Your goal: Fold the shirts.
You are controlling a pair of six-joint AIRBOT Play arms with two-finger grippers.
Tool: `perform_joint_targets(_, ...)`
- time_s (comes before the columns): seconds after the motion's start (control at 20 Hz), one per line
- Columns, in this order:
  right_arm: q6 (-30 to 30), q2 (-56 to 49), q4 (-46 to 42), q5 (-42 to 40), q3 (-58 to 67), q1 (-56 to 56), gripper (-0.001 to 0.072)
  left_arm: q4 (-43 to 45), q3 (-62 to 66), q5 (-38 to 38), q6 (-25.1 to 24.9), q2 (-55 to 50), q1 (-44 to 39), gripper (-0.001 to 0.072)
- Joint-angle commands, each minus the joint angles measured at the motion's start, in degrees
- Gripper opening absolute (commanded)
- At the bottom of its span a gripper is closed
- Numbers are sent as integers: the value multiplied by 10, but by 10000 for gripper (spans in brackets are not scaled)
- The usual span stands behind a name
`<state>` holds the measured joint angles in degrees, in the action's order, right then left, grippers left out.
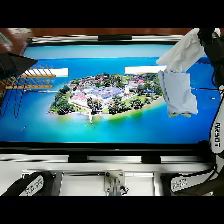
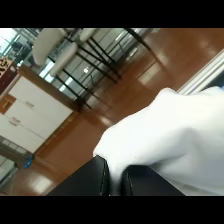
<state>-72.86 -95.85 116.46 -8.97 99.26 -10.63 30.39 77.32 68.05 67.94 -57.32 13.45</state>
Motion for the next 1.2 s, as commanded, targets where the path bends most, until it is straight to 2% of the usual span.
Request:
perform_joint_targets(0.0, 10, -8, -5, 95, 1, 10, 60, 8, 0, 0, 0, 0, 0, 34)
perform_joint_targets(0.1, 35, -28, 23, 172, 1, 19, 60, 8, 0, 0, 0, 0, 0, 34)
perform_joint_targets(0.2, 52, -48, 27, 216, 1, 25, 60, 8, 0, 0, 0, 0, 0, 34)
perform_joint_targets(0.35, 71, -64, 31, 210, 0, 26, 60, 8, 0, 0, 0, 0, 0, 34)
perform_joint_targets(0.45, 70, -53, 25, 161, 0, 21, 60, 8, 0, 0, 0, 0, 0, 34)
perform_joint_targets(0.55, 70, -22, -14, 35, 0, 5, 60, 8, 0, 0, 0, 0, 0, 34)
perform_joint_targets(0.65, 75, 21, -68, -133, 0, -15, 60, 8, 0, 0, 0, 0, 0, 34)
perform_joint_targets(0.75, 109, 56, -133, -265, 0, -29, 61, 8, 0, 0, 0, 0, 0, 34)
perform_joint_targets(0.85, 151, 85, -189, -385, 0, -32, 61, 8, 0, 0, -1, 0, 0, 34)
perform_joint_targets(1.05, 181, 109, -280, -607, -2, -24, 61, 8, 0, 0, -15, 0, 0, 34)
perform_joint_targets(1.15, 198, 109, -325, -690, -24, -16, 61, 8, 0, 0, -15, 0, 0, 35)
